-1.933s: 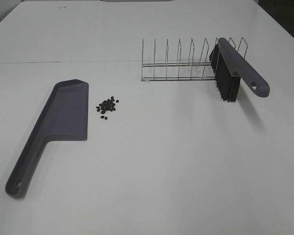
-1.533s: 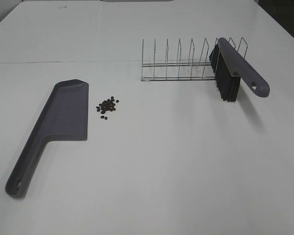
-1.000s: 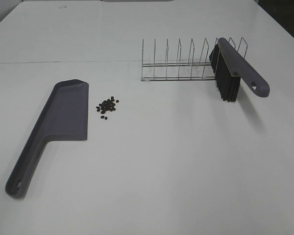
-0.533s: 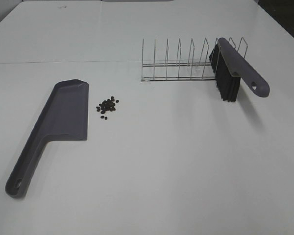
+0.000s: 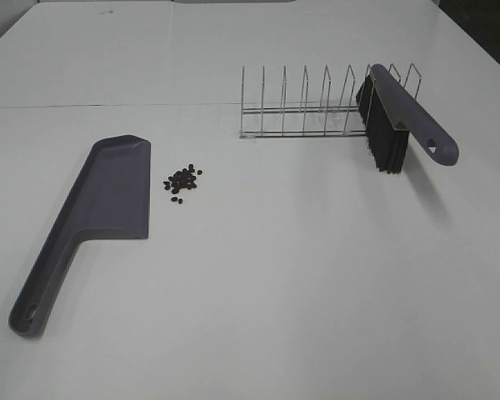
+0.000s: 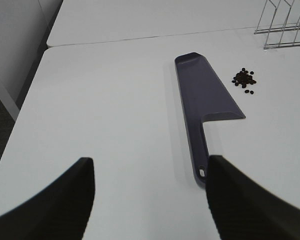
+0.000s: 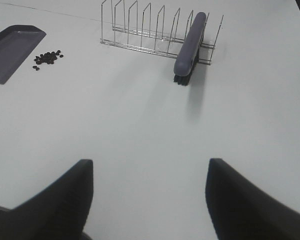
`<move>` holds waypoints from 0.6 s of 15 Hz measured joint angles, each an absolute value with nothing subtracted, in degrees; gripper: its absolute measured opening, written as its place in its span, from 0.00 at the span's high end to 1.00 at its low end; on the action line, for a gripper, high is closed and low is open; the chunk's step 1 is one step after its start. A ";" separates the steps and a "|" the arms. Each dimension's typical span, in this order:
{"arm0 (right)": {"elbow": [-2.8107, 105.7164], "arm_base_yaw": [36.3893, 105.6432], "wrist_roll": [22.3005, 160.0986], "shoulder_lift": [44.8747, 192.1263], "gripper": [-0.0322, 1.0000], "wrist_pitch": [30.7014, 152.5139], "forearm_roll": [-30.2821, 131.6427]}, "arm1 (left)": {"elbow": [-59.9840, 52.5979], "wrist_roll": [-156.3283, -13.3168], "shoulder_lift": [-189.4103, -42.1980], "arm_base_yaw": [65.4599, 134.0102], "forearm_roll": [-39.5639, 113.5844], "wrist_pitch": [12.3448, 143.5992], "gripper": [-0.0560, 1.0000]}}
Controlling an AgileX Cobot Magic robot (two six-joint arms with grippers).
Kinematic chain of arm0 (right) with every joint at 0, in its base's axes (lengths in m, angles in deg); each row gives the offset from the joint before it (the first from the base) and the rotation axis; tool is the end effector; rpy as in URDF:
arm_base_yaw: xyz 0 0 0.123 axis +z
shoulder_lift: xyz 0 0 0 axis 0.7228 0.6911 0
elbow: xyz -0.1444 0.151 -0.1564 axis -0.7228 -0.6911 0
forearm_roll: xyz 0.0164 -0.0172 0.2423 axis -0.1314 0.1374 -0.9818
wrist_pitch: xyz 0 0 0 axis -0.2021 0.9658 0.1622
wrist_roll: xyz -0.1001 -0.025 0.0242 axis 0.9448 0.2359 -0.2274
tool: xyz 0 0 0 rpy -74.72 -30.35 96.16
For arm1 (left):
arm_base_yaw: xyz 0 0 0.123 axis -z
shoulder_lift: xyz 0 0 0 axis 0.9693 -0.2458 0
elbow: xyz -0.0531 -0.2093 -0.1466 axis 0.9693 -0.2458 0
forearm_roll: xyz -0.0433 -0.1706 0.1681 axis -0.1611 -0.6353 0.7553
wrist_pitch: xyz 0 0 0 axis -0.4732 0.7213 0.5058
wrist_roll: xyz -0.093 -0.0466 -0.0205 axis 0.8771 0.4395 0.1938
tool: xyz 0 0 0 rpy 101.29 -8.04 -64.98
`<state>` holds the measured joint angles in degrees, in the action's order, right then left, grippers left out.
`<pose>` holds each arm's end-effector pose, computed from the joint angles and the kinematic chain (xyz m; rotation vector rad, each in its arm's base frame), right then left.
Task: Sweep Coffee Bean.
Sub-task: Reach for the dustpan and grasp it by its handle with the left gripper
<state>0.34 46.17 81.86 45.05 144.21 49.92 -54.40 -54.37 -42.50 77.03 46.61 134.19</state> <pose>0.0225 0.0140 0.2678 -0.2479 2.0254 0.0319 0.0248 -0.0067 0.2689 0.0888 2.0222 -0.0554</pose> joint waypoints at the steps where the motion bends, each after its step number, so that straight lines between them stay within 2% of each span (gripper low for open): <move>1: 0.34 46.17 81.86 45.05 0.40 144.21 49.92 | -54.40 -54.37 -42.50 77.03 46.61 134.19 0.38; 9: 0.34 46.17 81.86 45.05 0.40 144.21 49.92 | -54.40 -54.37 -42.50 77.03 46.61 134.19 0.38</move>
<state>0.34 46.17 81.86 45.05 144.21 49.92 -54.40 -54.37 -42.50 77.03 46.61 134.19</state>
